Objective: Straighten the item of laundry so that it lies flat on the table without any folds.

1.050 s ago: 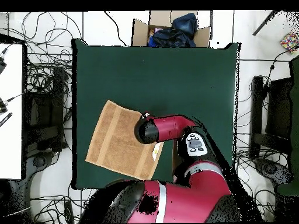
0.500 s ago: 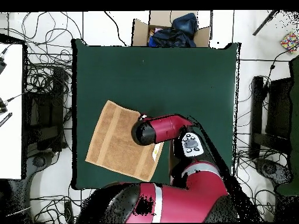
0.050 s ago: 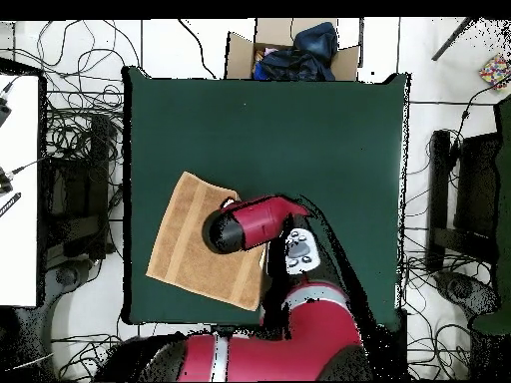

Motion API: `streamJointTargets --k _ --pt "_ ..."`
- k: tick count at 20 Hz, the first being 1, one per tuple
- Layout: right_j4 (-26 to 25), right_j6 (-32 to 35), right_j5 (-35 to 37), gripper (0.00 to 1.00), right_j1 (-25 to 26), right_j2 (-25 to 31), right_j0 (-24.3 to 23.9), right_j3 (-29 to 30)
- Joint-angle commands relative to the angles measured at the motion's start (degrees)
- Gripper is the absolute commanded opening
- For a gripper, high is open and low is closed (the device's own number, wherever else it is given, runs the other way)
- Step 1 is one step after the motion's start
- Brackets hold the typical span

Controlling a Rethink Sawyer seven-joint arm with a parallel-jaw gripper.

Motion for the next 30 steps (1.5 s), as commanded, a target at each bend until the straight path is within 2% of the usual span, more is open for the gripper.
streamJointTargets --k 1,11,18,26,30 --pt "-2.56 1.86 7.16 1.00 -2.21 -5.51 7.97 2.84" --pt "-0.11 4.56 6.20 1.00 -0.66 -9.11 12.73 2.85" --pt "0.03 10.71 3.07 1.00 3.88 -16.64 20.09 -0.29" --pt "3.30 12.02 0.15 1.00 6.15 -20.06 23.32 -0.22" --pt "4.78 15.86 -3.89 1.00 9.34 -23.59 26.68 -0.98"
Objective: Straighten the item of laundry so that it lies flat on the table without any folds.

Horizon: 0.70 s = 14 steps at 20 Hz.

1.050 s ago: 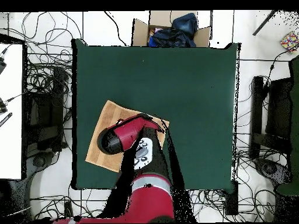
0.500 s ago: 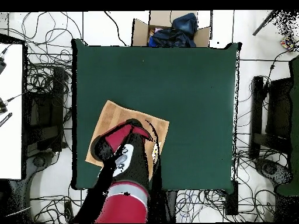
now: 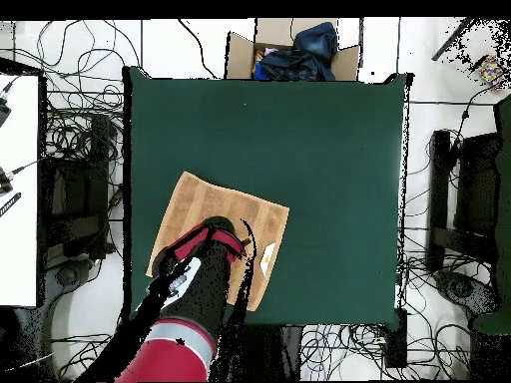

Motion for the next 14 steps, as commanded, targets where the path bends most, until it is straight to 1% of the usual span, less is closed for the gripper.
streamJointTargets --k 1,3,5,8,11,14 --pt "4.47 17.16 -6.50 1.00 6.12 -4.80 3.51 -1.23" --pt "6.25 18.93 -9.41 1.00 7.56 -6.54 4.95 -1.25" --pt "7.60 18.75 -11.32 1.00 8.13 -7.85 5.47 -1.37" --pt "8.87 14.10 -13.17 1.00 6.58 -6.14 2.72 -0.83" --pt "9.93 10.96 -14.03 1.00 5.69 -4.84 0.73 -0.48" --pt "11.59 11.07 -16.64 1.00 7.77 -6.44 1.04 -1.58"
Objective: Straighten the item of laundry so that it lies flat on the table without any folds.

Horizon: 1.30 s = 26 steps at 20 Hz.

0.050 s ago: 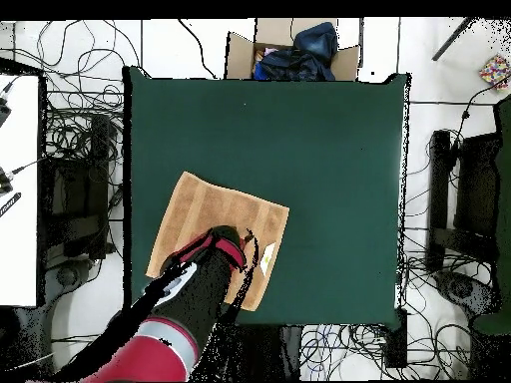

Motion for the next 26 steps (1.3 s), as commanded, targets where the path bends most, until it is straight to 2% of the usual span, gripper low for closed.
streamJointTargets --k 1,6,11,16,26 --pt "6.26 10.94 -5.28 1.00 3.54 -0.37 -1.58 -1.90" --pt "10.22 11.50 -6.89 1.00 7.32 -5.14 1.61 -3.32" --pt "12.04 9.46 -8.49 1.00 8.34 -5.93 1.37 -3.59" --pt "14.44 9.21 -9.99 1.00 11.92 -8.52 3.29 -4.36" --pt "22.69 9.58 -20.16 1.00 19.94 -11.55 6.06 -4.90"
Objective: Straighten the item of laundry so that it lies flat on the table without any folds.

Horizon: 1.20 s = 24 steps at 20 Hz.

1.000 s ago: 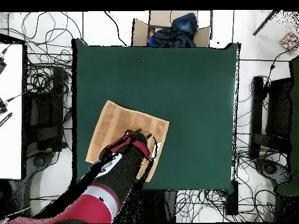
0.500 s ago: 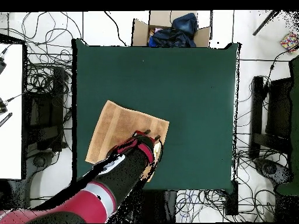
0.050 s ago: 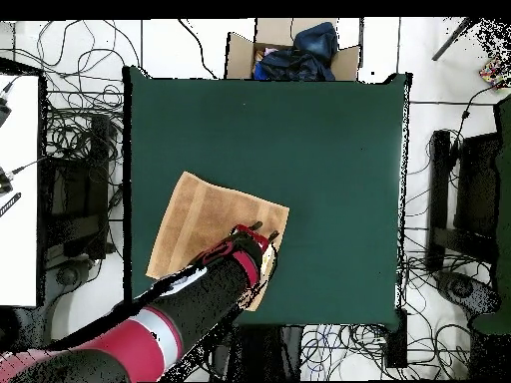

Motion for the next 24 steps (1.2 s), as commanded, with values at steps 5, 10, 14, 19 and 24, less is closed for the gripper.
streamJointTargets --k 5,10,14,19,24 --pt "13.38 7.97 -7.35 1.00 9.82 -1.20 4.04 -5.10" --pt "17.60 7.10 -8.68 1.00 13.62 -3.11 5.93 -5.53" --pt "20.46 6.78 -9.37 1.00 15.96 -4.80 7.25 -5.41" --pt "24.07 5.88 -12.20 1.00 20.43 -8.03 8.69 -5.44" --pt "26.20 4.27 -19.76 1.00 24.41 -10.08 6.38 -6.73"
